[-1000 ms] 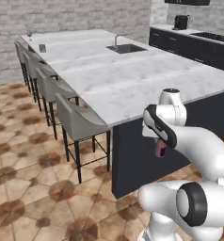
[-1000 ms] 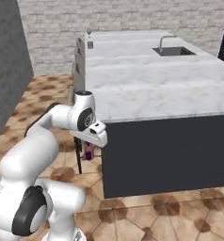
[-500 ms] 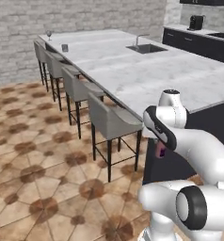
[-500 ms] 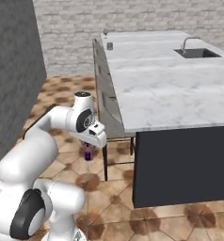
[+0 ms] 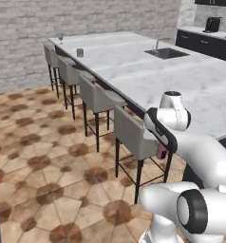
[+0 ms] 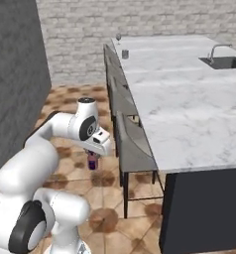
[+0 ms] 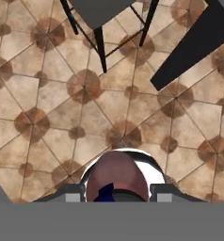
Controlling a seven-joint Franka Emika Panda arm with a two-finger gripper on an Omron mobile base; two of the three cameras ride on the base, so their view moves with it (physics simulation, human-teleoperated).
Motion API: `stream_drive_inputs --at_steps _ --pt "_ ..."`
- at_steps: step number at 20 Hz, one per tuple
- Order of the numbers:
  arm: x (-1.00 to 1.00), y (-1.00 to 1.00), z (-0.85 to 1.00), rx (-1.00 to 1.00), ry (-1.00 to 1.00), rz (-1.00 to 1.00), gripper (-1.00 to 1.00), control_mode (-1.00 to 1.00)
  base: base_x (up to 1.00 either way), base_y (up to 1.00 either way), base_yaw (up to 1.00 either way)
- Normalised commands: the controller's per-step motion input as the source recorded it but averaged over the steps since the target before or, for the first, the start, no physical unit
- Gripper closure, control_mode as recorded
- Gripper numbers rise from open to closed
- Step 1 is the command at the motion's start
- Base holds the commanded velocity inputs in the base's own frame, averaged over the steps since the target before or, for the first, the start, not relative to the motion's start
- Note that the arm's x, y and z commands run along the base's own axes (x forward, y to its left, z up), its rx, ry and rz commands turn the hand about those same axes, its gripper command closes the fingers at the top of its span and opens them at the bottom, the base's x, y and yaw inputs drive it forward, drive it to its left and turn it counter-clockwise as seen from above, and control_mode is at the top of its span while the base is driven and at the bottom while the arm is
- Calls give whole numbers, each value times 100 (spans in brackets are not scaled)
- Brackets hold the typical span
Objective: There is a wine glass and glass cup on the dining counter. Place the wine bottle next to the wine glass and the juice bottle next to the glass cup.
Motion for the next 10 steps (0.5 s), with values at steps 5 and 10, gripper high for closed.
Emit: stream_drive_inputs --at_steps 5,10 --pt "0 0 0 0 0 0 100 100 91 55 0" --pt "0 0 0 0 0 0 100 100 91 55 0"
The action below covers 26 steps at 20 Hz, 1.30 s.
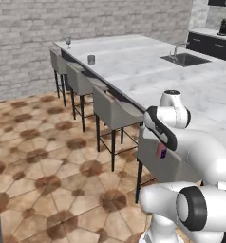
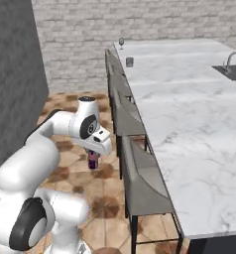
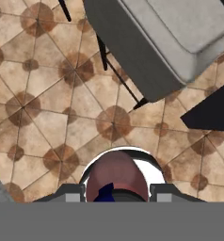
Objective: There is a wine glass and glass cup on the dining counter. Place the wine bottle next to the wine glass and the juice bottle next to the glass cup.
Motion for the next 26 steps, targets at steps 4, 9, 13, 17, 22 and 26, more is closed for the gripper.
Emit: stream_drive_inputs --at_steps 4,9,13,17,22,26 --pt "0 0 0 0 0 0 100 100 91 54 0" --pt "0 0 0 0 0 0 100 100 91 55 0" --pt "0 0 0 0 0 0 100 100 89 57 0" --pt "0 0 0 0 0 0 100 100 88 58 0" --pt "0 0 0 0 0 0 100 100 88 57 0" --pt "0 0 0 0 0 0 100 100 89 54 0"
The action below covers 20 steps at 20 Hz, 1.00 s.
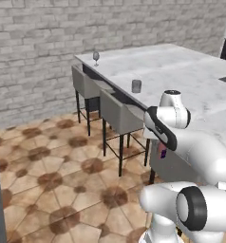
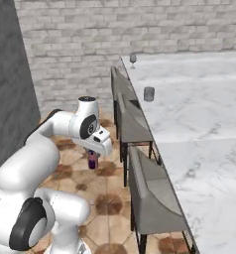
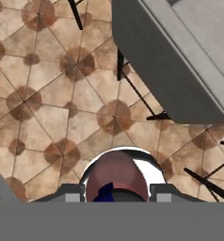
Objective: There is a wine glass and glass cup on the dining counter. Place the wine bottle next to the wine glass and the juice bottle next to the glass cup.
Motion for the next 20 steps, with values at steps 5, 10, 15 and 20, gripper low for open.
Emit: stream_drive_inputs --at_steps 5,10,15,20 --pt "0 0 0 0 0 0 100 100 89 51 0" --pt "0 0 0 0 0 0 100 100 90 47 -4" --pt "0 0 0 0 0 0 100 100 91 40 -12" --pt "0 0 0 0 0 0 100 100 72 35 -44"
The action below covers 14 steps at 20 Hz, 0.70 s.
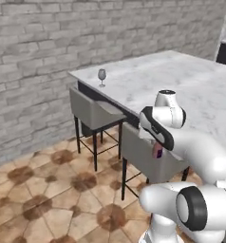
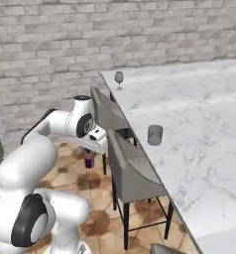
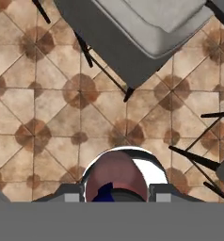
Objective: There is a wine glass and glass cup on the dining counter. Place the wine bottle next to the wine glass and the juice bottle next to the glass cup.
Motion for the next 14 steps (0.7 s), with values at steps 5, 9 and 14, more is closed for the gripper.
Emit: stream_drive_inputs --at_steps 5,9,14 --pt "0 0 0 0 0 0 100 100 53 31 -63" --pt "0 0 0 0 0 0 100 100 49 30 -66" --pt "0 0 0 0 0 0 100 100 28 22 -81"
